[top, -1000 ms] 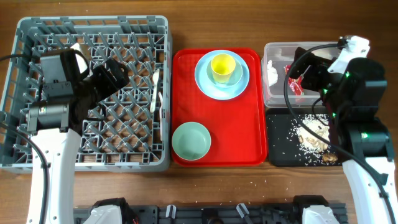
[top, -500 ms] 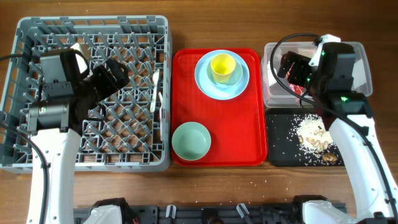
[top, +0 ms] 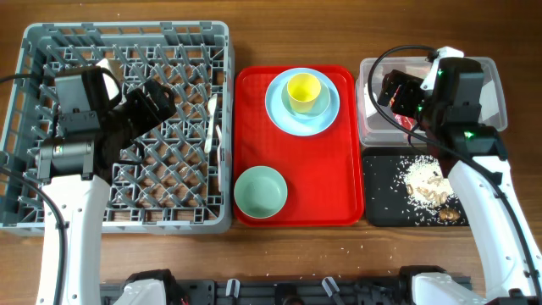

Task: Sort waste into correct bins and load items into the dishwasher rack
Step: 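Move the left gripper over the red tray toward the yellow cup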

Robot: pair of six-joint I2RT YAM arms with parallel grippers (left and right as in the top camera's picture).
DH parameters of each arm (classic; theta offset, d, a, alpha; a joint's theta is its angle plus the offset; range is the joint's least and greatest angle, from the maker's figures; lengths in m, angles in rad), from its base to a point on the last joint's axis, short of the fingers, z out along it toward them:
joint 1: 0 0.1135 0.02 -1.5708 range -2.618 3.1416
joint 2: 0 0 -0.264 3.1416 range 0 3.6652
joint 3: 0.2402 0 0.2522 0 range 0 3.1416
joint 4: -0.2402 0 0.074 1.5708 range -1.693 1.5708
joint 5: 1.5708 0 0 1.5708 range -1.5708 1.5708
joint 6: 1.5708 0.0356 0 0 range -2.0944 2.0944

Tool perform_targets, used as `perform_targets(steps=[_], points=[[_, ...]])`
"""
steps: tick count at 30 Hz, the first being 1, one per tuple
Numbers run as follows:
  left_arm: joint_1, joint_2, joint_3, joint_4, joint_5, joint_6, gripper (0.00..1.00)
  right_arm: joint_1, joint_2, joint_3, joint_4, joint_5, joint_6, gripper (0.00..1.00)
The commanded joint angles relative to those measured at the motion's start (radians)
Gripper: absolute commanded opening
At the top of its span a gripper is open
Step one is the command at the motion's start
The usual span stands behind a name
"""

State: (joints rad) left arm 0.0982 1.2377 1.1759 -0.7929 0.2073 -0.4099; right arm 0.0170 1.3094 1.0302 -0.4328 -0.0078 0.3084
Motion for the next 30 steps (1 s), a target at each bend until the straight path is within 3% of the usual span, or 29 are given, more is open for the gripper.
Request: perform_targets(steps=[1, 7, 9, 10, 11, 12, 14, 18, 23, 26, 30], points=[[0.003, -0.005, 0.013, 0.002, 0.005, -0.011, 1.0, 0.006, 0.008, 0.004, 0.002, -0.016, -0.013, 1.0], [0.002, -0.005, 0.013, 0.078, 0.033, -0.047, 1.0, 0.006, 0.008, 0.004, 0.002, -0.016, -0.013, 1.0], [0.0, -0.005, 0.012, 0.057, 0.247, -0.071, 1.0, 0.006, 0.008, 0.004, 0.002, -0.016, -0.013, 1.0], [-0.016, -0.001, 0.009, 0.066, 0.325, -0.065, 0.94, 0.006, 0.008, 0.004, 0.002, -0.016, -0.013, 1.0], [-0.055, 0.003, 0.008, 0.071, 0.338, -0.066, 0.78, 0.006, 0.008, 0.004, 0.002, -0.016, -0.013, 1.0], [-0.098, 0.01, 0.006, 0.071, 0.338, -0.066, 0.46, 0.006, 0.008, 0.004, 0.002, -0.016, -0.013, 1.0], [-0.209, 0.035, 0.006, 0.072, 0.32, -0.067, 0.23, 0.006, 0.008, 0.004, 0.002, -0.016, -0.013, 1.0], [-0.472, 0.123, 0.006, 0.082, 0.105, -0.071, 0.12, 0.006, 0.009, 0.004, 0.002, -0.016, -0.013, 1.0], [-0.763, 0.317, 0.006, 0.179, -0.135, -0.07, 0.13, 0.006, 0.009, 0.004, 0.002, -0.016, -0.013, 1.0], [-0.824, 0.4, 0.006, 0.246, -0.215, -0.07, 0.04, 0.006, 0.009, 0.004, 0.002, -0.016, -0.013, 1.0], [-0.833, 0.489, 0.006, 0.321, -0.225, -0.069, 0.04, 0.006, 0.009, 0.004, 0.002, -0.016, -0.013, 1.0]])
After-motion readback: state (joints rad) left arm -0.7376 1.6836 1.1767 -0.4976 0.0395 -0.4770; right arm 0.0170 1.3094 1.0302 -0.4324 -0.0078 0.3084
